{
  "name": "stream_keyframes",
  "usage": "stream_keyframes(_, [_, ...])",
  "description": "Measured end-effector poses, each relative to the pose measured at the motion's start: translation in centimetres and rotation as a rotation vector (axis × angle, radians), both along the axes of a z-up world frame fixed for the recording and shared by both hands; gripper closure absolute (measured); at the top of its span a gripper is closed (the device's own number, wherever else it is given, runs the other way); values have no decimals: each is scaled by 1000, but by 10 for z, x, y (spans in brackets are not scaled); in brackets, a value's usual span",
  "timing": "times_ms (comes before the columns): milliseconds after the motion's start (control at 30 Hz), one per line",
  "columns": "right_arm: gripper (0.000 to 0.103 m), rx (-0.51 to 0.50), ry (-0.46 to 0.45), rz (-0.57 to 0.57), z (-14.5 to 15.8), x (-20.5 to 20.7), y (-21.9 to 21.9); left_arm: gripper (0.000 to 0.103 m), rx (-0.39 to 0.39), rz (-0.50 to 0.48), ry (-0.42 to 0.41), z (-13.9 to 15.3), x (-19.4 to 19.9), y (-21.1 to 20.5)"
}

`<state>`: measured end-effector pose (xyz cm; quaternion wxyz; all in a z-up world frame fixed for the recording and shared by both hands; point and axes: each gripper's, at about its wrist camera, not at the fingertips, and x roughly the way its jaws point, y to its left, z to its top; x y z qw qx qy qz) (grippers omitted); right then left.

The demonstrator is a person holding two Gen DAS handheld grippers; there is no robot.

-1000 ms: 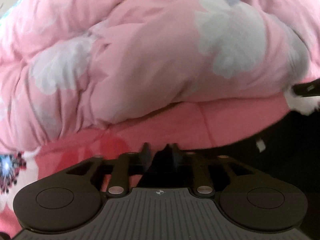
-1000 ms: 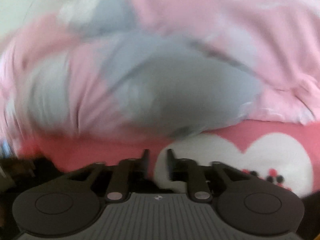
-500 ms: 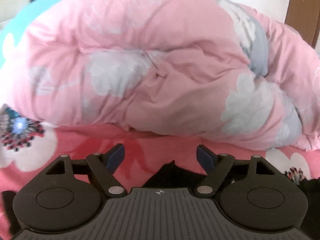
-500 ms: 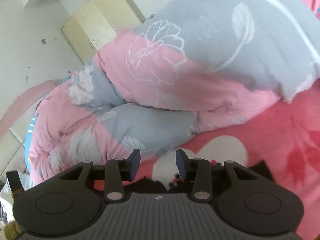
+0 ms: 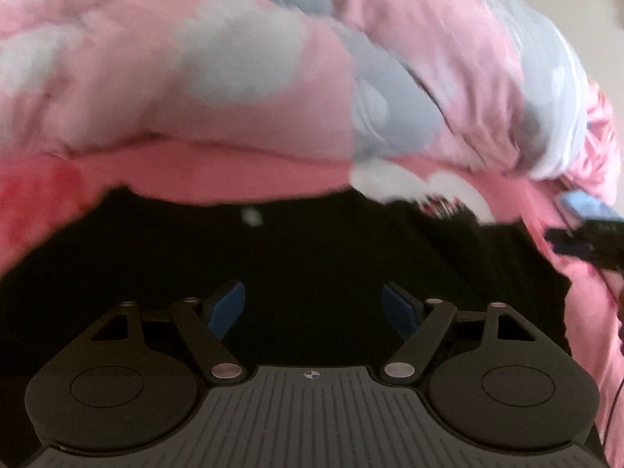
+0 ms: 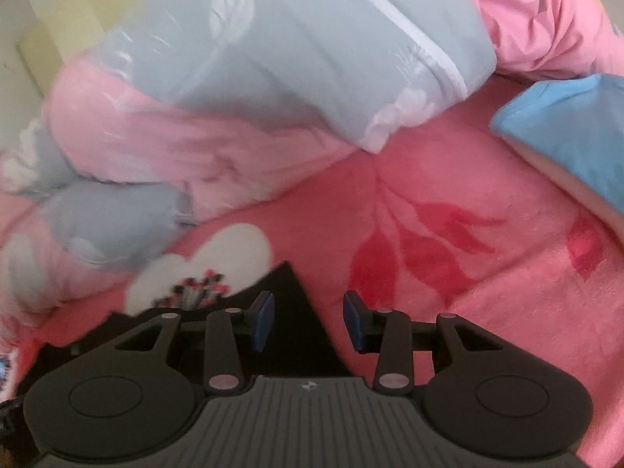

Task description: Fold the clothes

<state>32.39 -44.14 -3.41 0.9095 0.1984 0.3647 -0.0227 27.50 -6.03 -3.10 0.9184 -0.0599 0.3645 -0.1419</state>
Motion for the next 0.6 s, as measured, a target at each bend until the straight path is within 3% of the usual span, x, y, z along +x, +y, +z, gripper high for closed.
stream_keyframes(200, [62,-78,-4,109,-18,30,22,26,48,-41,-36,-21,2,-28])
stream_keyframes(300, [73,-130,23,98,-31,40,27,25,72,-62,-53,-32,3,-43])
stream_keyframes(367, [96,-118,-22,86,-30,35,22,25,84,-71,-64,-38,3,-50])
stream_keyframes(600, [99,-6,-162,-58,-23,8,-26,24,79,-61,-80,-39,4,-48])
